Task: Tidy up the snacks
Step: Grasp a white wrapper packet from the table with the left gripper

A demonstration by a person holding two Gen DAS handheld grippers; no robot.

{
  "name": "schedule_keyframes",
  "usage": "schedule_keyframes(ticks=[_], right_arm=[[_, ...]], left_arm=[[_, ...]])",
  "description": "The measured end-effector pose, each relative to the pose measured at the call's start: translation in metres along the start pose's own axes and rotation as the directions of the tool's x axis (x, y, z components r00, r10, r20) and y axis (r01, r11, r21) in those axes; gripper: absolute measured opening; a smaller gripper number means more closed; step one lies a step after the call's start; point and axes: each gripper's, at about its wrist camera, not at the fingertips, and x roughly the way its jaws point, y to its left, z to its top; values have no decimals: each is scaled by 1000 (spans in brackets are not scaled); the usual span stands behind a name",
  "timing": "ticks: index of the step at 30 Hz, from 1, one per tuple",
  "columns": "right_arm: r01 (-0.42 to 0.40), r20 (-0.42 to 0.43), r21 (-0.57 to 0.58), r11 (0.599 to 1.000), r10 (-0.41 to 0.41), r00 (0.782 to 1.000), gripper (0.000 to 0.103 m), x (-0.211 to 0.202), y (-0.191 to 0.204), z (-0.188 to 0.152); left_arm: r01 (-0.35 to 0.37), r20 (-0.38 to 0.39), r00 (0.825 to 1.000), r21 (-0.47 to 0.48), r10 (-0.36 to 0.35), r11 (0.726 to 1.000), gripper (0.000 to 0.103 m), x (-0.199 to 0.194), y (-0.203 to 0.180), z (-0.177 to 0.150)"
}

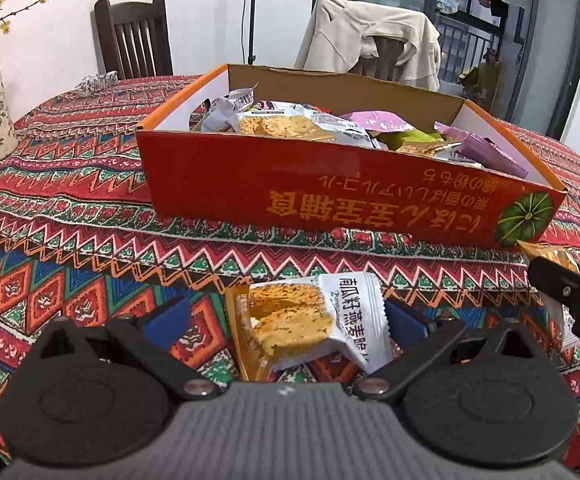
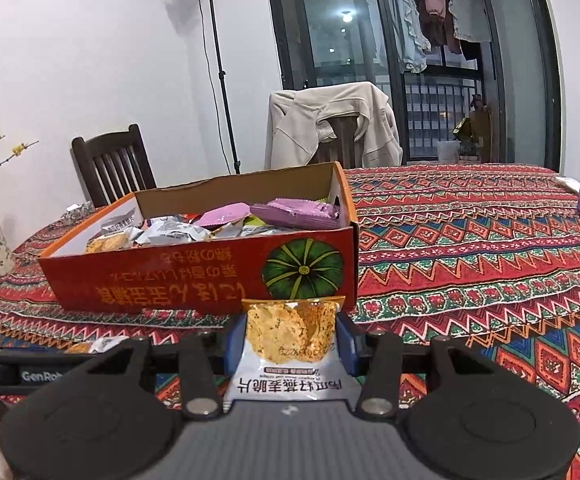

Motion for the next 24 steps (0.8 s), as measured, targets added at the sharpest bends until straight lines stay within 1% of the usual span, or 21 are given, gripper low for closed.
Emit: schedule_keyframes(ticks=[1, 3, 5, 7, 11, 14, 15, 20, 21, 23, 24], right_arm=[[-1, -4, 0, 1000, 1, 1000, 47, 0, 0, 0], [0, -7, 0, 1000, 0, 1000, 47, 1, 0, 0], [-2, -5, 0, 1000, 2, 1000, 47, 1, 0, 0], [1, -5, -2, 1000, -1, 1000, 47, 1, 1, 0], [8, -5, -4, 1000, -8, 1000, 47, 1, 2, -1], [7, -1, -4, 1000, -7, 1000, 47, 1, 2, -1], [7, 0, -5, 1000, -7, 1000, 47, 1, 2, -1], [8, 12, -6, 1000, -8, 1000, 47, 0, 2, -1], [6, 15, -5, 1000, -5, 1000, 47, -1, 2, -1], [3, 18, -4, 1000, -3, 1000, 47, -2, 1, -1], [0, 19, -4, 1000, 0, 1000, 47, -2, 1, -1]], left_arm=[[-8, 10, 1000, 0, 8, 1000, 95, -1, 0, -1], [-20, 24, 1000, 6, 20, 1000, 88, -1, -1, 0], [-18, 29, 999, 12, 17, 1000, 87, -2, -1, -1], [-25, 37, 999, 25, 24, 999, 80, -3, -3, -2], [-18, 47, 999, 32, 16, 999, 75, -5, -5, -3], [-18, 57, 998, 25, 17, 1000, 68, -7, -3, -4], [-24, 62, 998, 22, 22, 999, 63, -8, -2, -5], [-22, 70, 997, 17, 21, 1000, 59, -11, 0, -5], [-21, 71, 997, 17, 20, 1000, 56, -12, 0, -5], [3, 82, 997, 13, -4, 1000, 50, -15, 1, -4], [12, 89, 996, 12, -13, 1000, 48, -17, 1, -4]])
